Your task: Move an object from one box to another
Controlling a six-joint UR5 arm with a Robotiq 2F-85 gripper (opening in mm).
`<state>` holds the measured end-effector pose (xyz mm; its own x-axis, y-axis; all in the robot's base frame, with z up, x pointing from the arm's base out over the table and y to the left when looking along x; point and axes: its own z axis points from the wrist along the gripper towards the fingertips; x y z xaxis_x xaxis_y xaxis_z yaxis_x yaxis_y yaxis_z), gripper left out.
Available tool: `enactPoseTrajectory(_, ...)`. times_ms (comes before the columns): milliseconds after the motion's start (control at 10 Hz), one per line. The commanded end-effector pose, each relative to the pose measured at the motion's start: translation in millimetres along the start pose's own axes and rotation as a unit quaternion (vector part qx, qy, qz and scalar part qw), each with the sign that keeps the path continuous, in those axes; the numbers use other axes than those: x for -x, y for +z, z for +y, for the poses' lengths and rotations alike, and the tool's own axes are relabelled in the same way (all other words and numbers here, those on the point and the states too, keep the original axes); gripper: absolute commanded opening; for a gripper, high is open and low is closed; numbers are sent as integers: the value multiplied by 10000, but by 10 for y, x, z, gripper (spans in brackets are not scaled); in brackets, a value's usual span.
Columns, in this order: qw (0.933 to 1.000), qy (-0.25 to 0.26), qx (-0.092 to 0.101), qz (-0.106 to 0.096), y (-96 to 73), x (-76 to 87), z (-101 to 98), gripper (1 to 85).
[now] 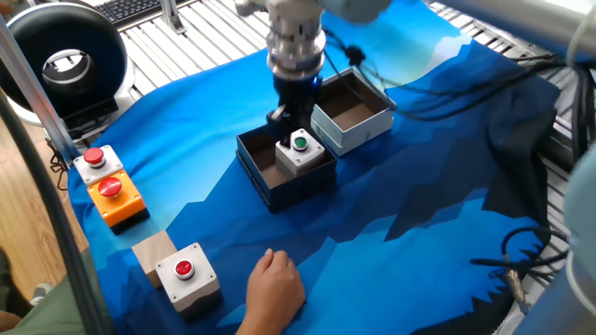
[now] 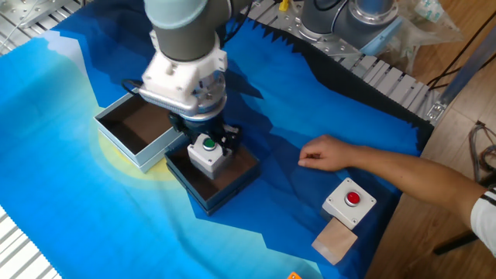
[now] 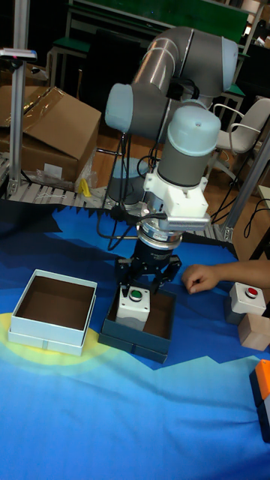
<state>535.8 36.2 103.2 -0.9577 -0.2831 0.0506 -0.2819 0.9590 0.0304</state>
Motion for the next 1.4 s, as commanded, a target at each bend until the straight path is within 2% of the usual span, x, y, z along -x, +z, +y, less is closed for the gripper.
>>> enactPoseTrajectory(0, 9995, -176, -59, 258, -322, -140, -483, 587)
enactPoseTrajectory(100, 9993, -227, -94, 270, -337, -199, -661, 573)
enactPoseTrajectory(200, 9995, -131, -156, 255, -312, -244, -812, 503)
enactPoseTrajectory(300, 9993, -43, -325, 151, -271, -239, -1032, 413)
enactPoseTrajectory(400, 9988, -58, -457, 192, -234, -286, -1225, 383)
enactPoseTrajectory(600, 9986, 1, -509, 124, -101, -330, -1436, 290)
enactPoseTrajectory(700, 9988, 179, -444, 71, -31, -343, -1468, 163)
enactPoseTrajectory(800, 9984, 502, -250, -81, -24, -283, -1376, 27)
enactPoseTrajectory(900, 9982, 531, -92, -246, -57, -229, -1307, 10)
enactPoseTrajectory(1000, 9977, 626, 40, -270, -121, -252, -1196, 10)
enactPoseTrajectory(1300, 9952, 956, 34, -221, -435, -334, -887, 10)
